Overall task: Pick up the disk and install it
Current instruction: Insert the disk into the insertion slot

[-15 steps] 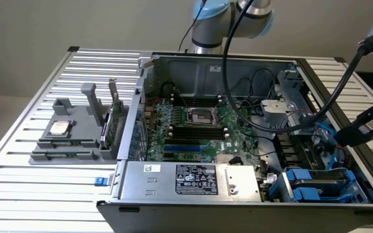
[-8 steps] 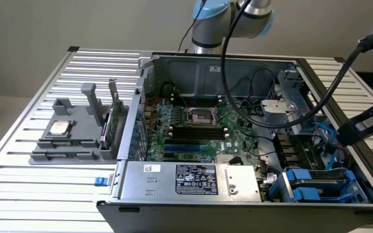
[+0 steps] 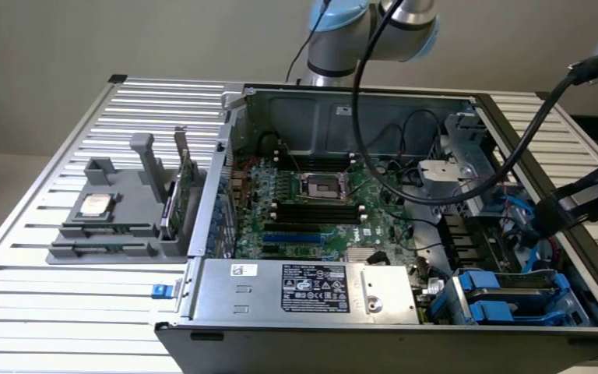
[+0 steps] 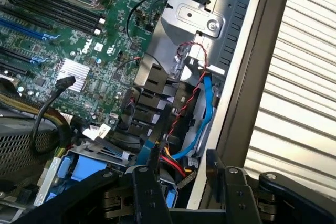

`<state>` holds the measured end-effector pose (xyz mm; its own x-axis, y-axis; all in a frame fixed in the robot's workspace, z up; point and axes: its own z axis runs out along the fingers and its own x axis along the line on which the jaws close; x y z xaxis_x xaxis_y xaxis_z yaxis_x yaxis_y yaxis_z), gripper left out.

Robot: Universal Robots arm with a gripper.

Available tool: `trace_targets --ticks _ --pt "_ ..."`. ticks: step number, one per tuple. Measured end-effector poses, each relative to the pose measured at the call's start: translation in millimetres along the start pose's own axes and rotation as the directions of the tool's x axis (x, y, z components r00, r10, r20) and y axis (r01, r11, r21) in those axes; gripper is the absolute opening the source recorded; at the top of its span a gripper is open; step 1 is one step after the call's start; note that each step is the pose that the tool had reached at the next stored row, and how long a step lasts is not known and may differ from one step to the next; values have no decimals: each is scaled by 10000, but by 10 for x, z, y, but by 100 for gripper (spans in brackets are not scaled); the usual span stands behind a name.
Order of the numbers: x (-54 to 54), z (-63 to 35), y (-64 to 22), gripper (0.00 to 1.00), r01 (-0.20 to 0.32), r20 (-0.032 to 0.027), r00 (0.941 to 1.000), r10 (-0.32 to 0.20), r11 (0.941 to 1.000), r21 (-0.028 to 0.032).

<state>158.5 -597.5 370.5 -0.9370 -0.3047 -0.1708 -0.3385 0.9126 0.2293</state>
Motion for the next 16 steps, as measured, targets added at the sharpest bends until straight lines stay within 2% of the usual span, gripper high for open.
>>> trace_targets --ticks 1,6,9,11,13,16 --pt "8 8 0 48 -44 -7 10000 44 10000 8" --pt "35 45 -2 48 -407 55 9992 406 9991 90" --pt "39 49 -2 48 -694 71 9976 694 9975 123" --pt "41 48 -2 48 -869 51 9962 869 9961 135" --pt "44 45 -2 48 -964 13 9953 964 9953 124" --pt "46 45 -2 48 -1131 -8 9936 1131 9935 114"
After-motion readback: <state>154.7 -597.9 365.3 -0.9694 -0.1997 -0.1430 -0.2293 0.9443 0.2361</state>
